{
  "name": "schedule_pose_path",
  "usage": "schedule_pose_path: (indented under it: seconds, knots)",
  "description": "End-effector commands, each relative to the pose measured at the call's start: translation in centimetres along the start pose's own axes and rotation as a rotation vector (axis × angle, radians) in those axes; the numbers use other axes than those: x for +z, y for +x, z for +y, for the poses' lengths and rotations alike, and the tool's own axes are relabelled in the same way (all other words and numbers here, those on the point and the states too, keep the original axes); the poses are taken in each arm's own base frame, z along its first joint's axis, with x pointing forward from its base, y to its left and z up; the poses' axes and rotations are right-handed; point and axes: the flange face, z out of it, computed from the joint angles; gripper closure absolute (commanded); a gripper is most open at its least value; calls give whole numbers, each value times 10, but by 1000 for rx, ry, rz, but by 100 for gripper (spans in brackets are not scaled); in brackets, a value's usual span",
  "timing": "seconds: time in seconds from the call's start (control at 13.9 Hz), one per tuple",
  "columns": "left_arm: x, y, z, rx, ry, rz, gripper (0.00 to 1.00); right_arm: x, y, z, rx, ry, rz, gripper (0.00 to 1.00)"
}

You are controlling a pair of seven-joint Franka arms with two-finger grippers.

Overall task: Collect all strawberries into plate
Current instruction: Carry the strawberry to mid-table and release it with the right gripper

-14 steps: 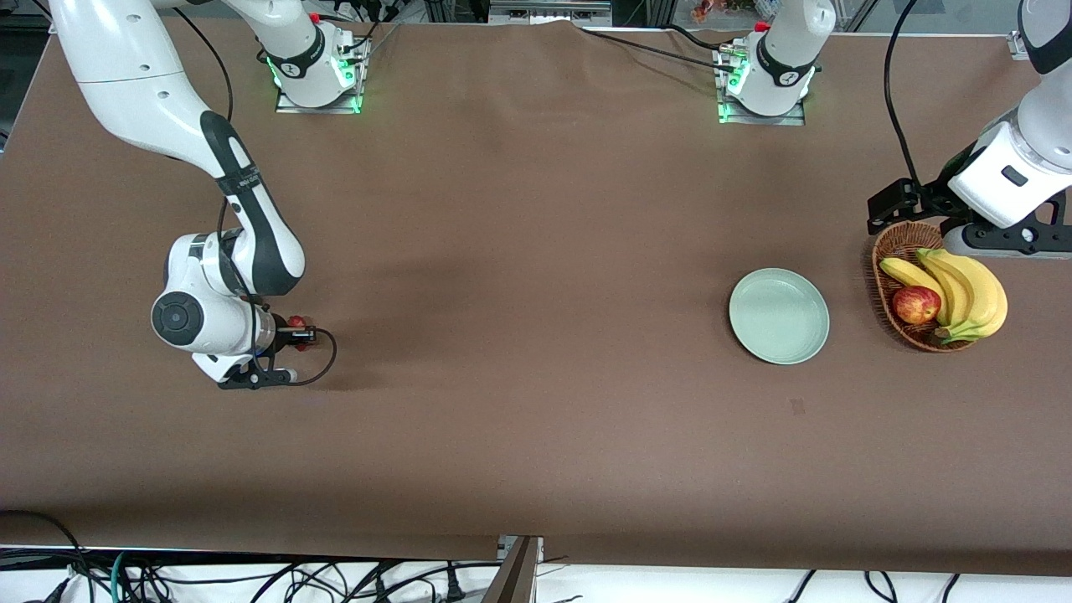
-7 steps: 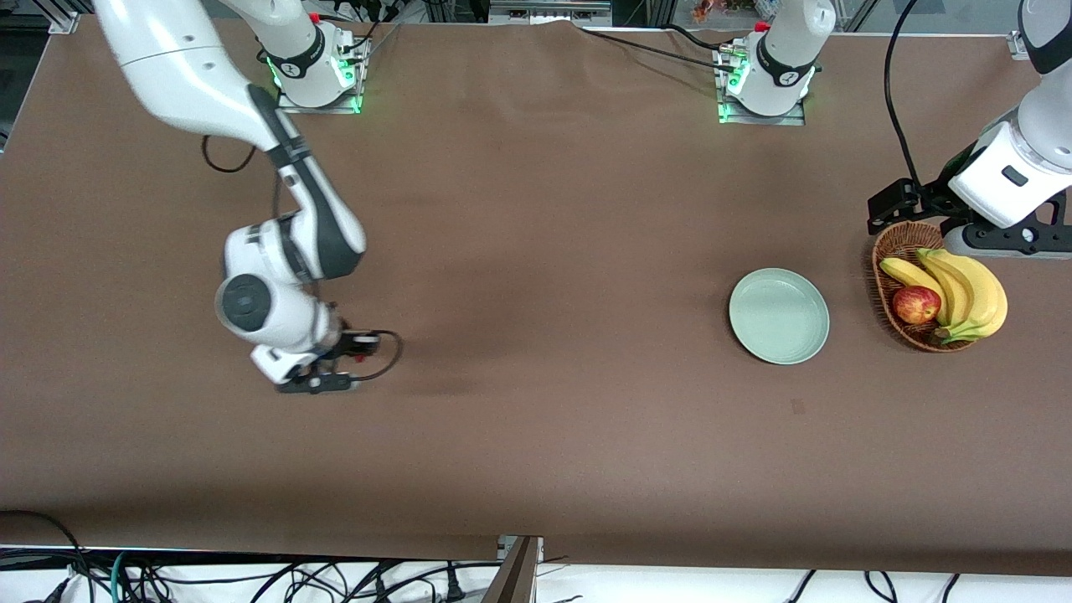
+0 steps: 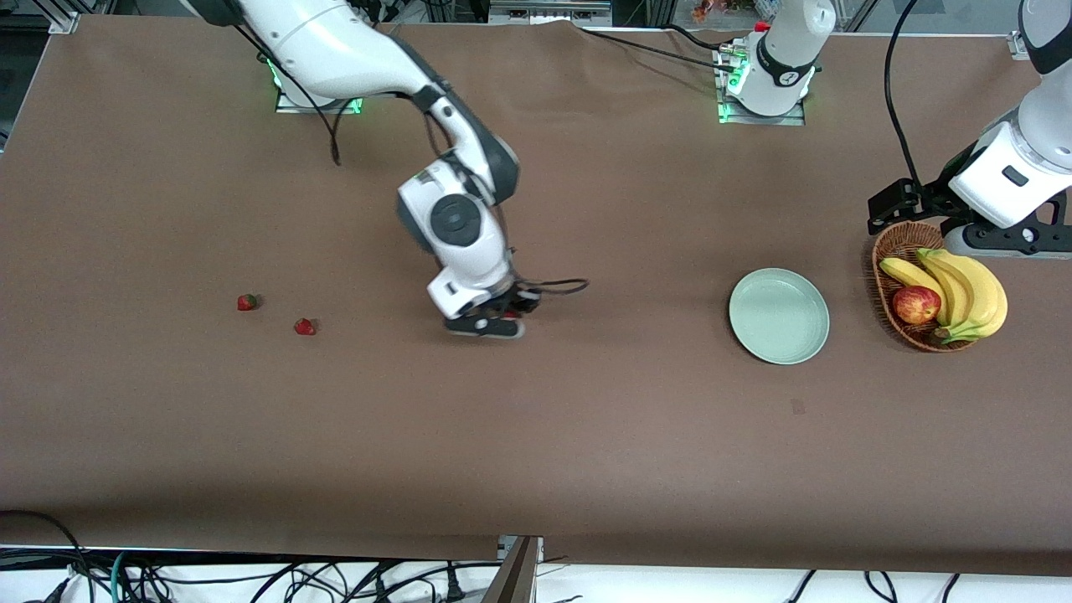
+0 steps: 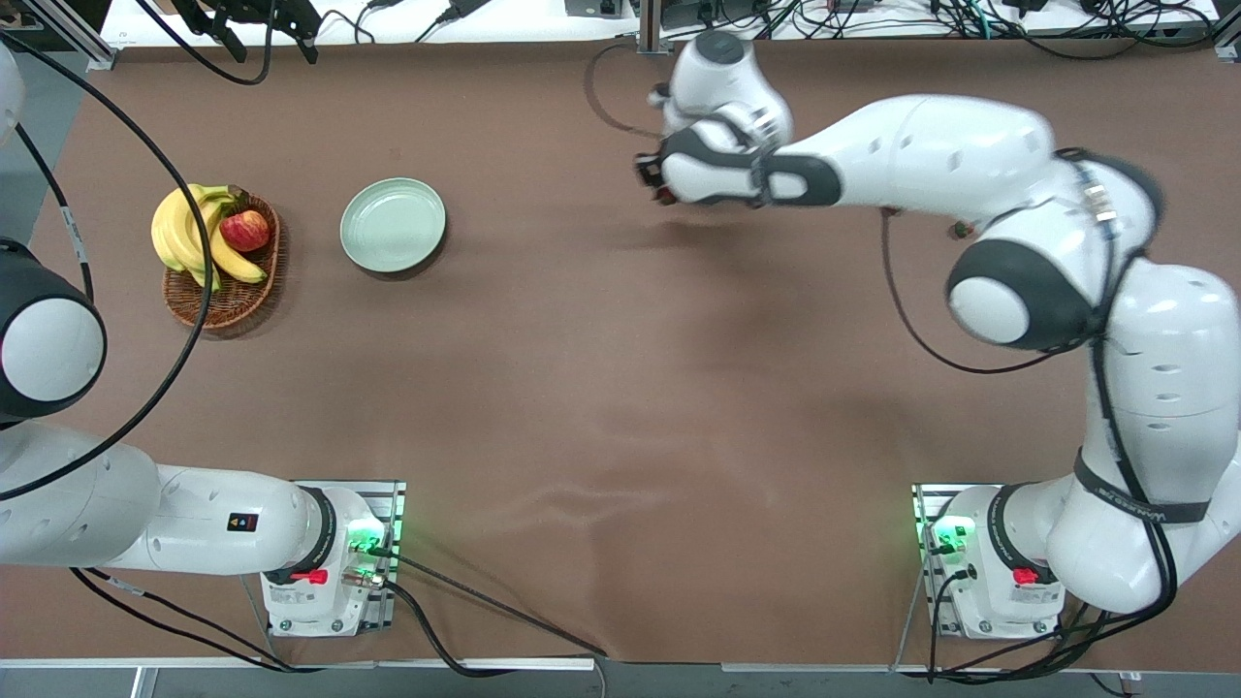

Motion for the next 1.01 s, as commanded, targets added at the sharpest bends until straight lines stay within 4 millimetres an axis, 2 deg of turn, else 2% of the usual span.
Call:
schedule_pose_path:
  seconds: [0.0,0.14,0.29,0.36,0.43,0.58,0.65,0.72,0.79,0.87,0.94]
  knots:
    - [-6,-4,0,-4,-11,0,0,31,-33,-60,35,66,30,91]
    - [-6,-4,0,-6,-13,2,0,47,-63,-85,54,122,48,90]
    - [-6,-4,2,-3,-13,2,0,68,-85,-93,40,138,47,80]
    - [-6,-4,2,-1,-13,0,0,71,-89,-95,38,138,45,54]
    - [-6,-4,2,-1,-13,0,0,67,-88,-96,35,134,46,1]
    - [-5,-4,2,-1,-13,-3,0,60,-75,-87,43,79,21,0]
    - [-5,-4,1,-1,-13,-3,0,35,-53,-86,60,49,9,0]
    - [-5,-4,2,3,-13,-3,0,9,-25,-73,86,10,-9,0]
    - [-5,-4,2,3,-13,-3,0,-7,-1,-51,69,-32,-36,0]
    - [-5,-4,2,-3,-13,-3,0,-32,23,-34,18,-41,-44,0]
    - [-4,-5,3,-5,-15,-6,0,-42,39,-14,-20,-67,-63,0]
